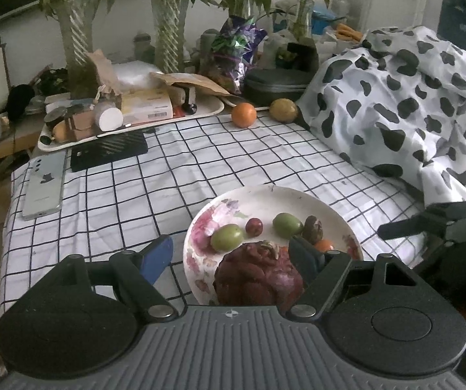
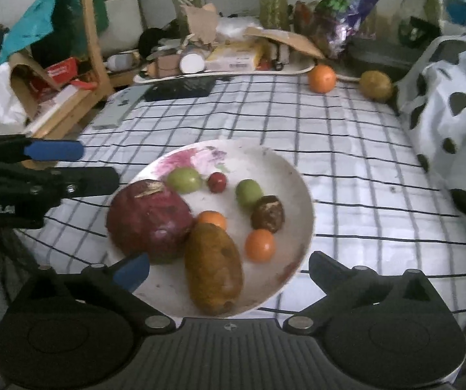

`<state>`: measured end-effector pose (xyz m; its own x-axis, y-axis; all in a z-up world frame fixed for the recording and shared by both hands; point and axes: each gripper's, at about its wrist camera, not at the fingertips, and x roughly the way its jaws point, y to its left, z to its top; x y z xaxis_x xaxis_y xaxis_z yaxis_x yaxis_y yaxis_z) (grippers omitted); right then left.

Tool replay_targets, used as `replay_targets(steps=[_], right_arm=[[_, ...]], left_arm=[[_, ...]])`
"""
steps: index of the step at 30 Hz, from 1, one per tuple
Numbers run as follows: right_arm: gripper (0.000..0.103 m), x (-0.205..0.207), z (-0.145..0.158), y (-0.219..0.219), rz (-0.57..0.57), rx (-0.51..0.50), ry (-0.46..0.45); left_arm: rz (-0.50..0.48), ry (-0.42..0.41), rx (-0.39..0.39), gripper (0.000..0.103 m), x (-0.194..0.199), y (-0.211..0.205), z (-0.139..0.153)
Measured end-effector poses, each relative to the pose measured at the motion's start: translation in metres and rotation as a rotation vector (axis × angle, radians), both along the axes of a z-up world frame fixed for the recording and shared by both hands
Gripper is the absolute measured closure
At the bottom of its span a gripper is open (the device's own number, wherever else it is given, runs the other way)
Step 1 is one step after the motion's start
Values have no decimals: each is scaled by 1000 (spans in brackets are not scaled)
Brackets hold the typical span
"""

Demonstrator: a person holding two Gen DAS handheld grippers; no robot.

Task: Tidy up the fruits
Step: 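Withdraw both tools from the plate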

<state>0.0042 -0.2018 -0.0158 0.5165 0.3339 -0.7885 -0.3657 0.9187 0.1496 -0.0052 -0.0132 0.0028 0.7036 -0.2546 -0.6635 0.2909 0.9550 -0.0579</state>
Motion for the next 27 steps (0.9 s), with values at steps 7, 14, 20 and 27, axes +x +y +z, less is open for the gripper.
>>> replay_targets(steps=[7, 14, 20, 27], right_arm=[[0, -12, 6, -5, -103, -87, -22], [0, -28, 8, -2, -147, -178, -19], [0, -35, 4, 5, -129, -245, -13], [0, -37, 0, 7, -142, -280, -7]], left_arm=[[32, 2, 37, 26, -14, -3, 3], [69, 48, 80, 26, -26, -9, 0], [65, 110, 98, 21, -32, -14, -8], [65, 158, 114, 0, -29, -15, -18]])
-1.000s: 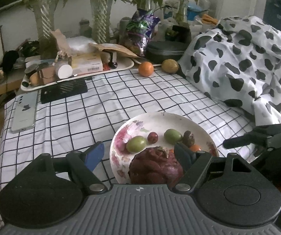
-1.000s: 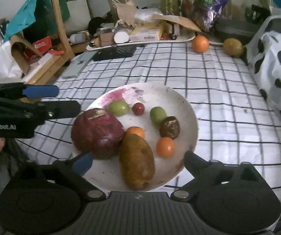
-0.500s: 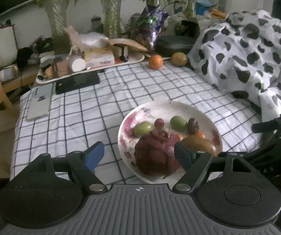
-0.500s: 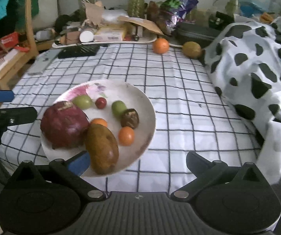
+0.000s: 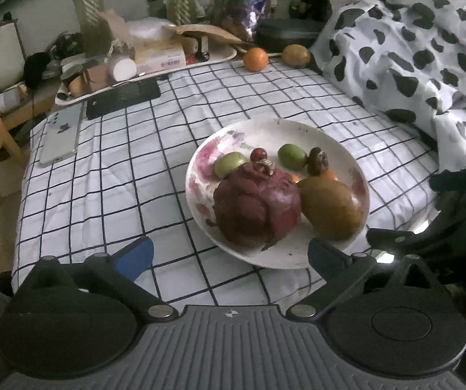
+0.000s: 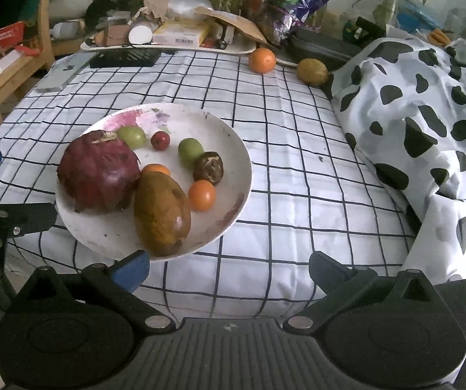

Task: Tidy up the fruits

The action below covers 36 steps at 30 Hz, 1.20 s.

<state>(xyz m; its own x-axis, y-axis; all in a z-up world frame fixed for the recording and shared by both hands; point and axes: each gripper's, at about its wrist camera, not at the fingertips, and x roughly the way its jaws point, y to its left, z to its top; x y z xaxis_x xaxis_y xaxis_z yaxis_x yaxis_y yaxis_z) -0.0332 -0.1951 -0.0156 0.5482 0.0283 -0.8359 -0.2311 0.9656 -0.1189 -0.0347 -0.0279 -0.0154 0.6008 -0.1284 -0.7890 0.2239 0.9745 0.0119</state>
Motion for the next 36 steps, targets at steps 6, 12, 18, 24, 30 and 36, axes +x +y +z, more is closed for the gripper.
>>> replay_targets(steps=[6, 12, 18, 24, 30, 36], right_arm=[[0, 4, -3, -3, -26, 0, 7], [0, 7, -7, -5, -43, -3, 15], [0, 8, -8, -6, -51, -3, 16], [0, 8, -8, -6, -50, -2, 15], [0, 8, -8, -6, -50, -5, 14], [0, 8, -8, -6, -50, -4, 13]], left_arm=[[36, 19, 18, 0, 7, 2, -4], [39, 48, 55, 0, 11, -1, -10], [47, 62, 66, 0, 13, 0, -12], [47, 62, 70, 0, 13, -1, -13], [52, 58, 76, 0, 12, -1, -13], [51, 57, 77, 0, 12, -1, -13]])
